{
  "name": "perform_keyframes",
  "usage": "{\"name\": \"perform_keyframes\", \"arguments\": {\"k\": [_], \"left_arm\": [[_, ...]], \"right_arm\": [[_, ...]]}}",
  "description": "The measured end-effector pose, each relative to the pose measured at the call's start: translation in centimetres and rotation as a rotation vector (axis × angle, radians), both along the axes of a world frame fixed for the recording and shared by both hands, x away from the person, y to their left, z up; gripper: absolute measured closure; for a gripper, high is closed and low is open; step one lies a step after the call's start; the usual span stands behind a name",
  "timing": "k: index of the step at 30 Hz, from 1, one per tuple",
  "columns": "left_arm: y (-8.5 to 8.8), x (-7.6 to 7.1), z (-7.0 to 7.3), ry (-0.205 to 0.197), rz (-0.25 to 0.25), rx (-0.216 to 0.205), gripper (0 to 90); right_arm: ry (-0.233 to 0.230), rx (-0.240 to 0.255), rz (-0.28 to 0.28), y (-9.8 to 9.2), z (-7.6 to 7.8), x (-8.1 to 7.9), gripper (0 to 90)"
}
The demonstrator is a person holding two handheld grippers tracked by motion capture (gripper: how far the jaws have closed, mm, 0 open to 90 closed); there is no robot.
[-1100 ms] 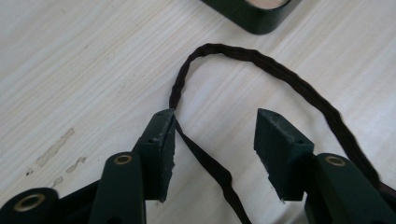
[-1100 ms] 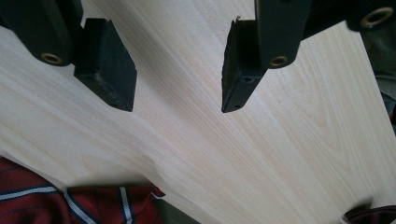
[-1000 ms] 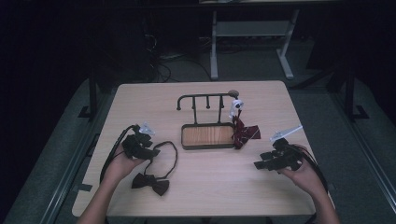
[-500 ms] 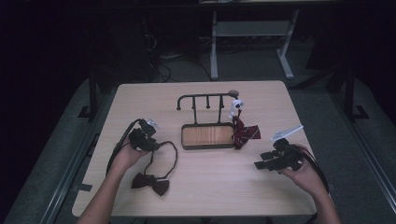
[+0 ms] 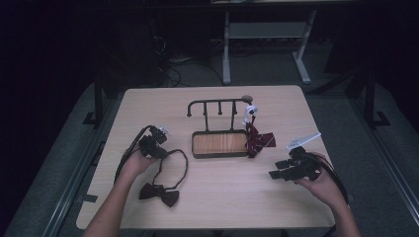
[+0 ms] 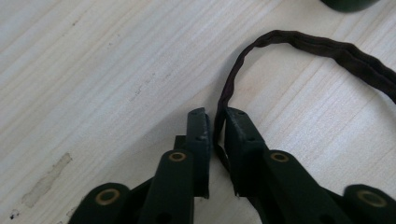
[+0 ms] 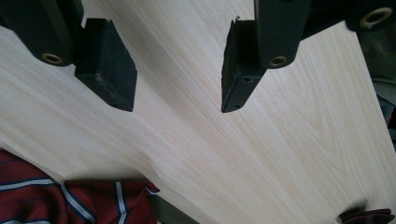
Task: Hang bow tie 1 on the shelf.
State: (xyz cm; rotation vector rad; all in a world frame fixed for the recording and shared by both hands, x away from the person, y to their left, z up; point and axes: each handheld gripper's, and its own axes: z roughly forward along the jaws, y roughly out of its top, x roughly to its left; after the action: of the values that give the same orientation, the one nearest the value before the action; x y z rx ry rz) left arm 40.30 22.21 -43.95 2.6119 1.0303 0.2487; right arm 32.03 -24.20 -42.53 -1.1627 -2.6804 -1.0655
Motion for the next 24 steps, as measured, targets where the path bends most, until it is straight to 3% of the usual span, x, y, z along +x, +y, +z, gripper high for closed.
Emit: {"name": "perform_keyframes", "arguments": {"k": [3, 8, 14, 24], "left_arm": [[-0.1, 0.0, 0.0, 0.013, -0.011, 0.008, 88.4], [0.0, -0.1, 0.6, 0.014, -0.038, 0.011, 89.7], [0.2, -0.4, 1.7, 0.000, -0.051, -0.030, 89.7], [0.5, -1.3, 3.2, -0.029, -0.071, -0.060, 89.7]], "right_arm": [[-0.002, 0.001, 0.002, 0.0, 0.0, 0.0, 45.6], [0.005, -0.001, -0.001, 0.1, -0.2, 0.0, 45.6], [0.018, 0.001, 0.003, 0.2, -0.6, 0.2, 44.8], [0.021, 0.001, -0.005, 0.2, -1.0, 0.3, 43.4]]}}
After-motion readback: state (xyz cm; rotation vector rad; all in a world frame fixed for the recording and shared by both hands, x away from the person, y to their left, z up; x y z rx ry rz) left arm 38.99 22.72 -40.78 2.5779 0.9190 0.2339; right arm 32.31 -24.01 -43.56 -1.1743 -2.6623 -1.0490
